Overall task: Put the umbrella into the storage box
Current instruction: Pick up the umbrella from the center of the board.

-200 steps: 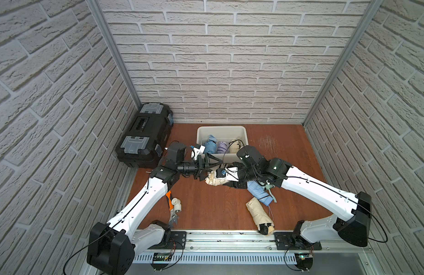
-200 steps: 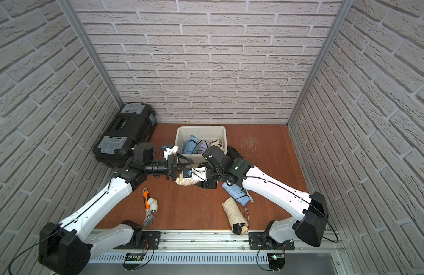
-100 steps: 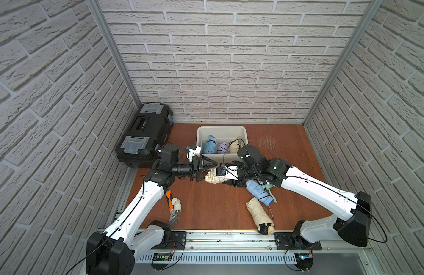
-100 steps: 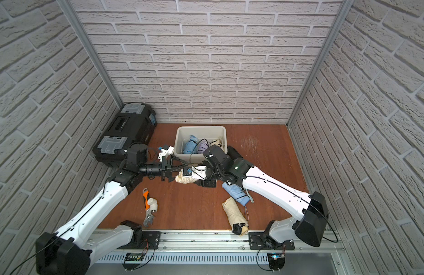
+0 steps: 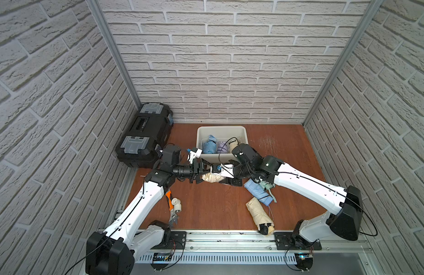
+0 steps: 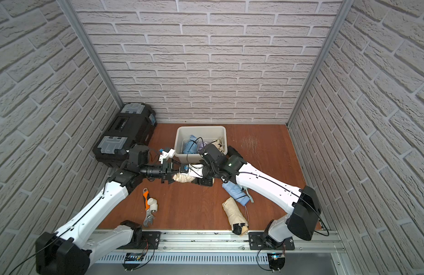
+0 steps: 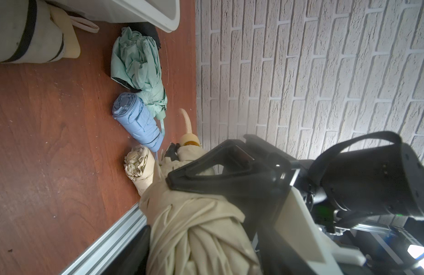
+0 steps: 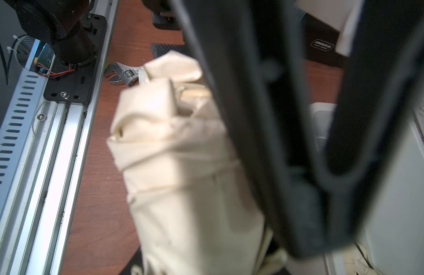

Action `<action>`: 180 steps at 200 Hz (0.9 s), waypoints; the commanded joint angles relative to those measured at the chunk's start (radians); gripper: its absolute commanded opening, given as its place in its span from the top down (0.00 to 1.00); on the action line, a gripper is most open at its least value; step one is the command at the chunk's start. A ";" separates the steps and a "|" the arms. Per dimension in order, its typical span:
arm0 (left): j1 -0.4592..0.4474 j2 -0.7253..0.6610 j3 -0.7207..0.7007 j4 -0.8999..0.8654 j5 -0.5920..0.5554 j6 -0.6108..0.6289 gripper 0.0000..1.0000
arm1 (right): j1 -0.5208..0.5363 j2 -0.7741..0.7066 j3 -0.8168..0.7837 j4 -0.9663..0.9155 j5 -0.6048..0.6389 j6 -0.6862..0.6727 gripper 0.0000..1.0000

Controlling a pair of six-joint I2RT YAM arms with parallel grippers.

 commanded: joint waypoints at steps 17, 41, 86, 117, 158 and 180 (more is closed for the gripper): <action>-0.015 -0.008 0.012 -0.018 0.043 0.043 0.43 | -0.003 0.018 0.061 0.074 -0.017 0.050 0.68; -0.015 0.000 0.019 -0.018 0.042 0.053 0.51 | -0.003 0.022 0.073 0.060 -0.004 0.068 0.62; -0.015 0.040 0.071 -0.002 0.004 0.062 0.80 | -0.003 -0.002 0.093 0.037 0.071 0.190 0.36; -0.015 0.074 0.116 0.025 -0.061 0.067 0.98 | -0.004 -0.045 0.096 0.006 0.142 0.319 0.15; -0.033 0.077 0.151 0.168 -0.353 0.068 1.00 | -0.006 -0.191 0.080 0.041 0.285 0.649 0.06; -0.069 0.080 0.144 0.319 -0.529 0.073 1.00 | -0.006 -0.237 0.090 0.037 0.369 0.928 0.06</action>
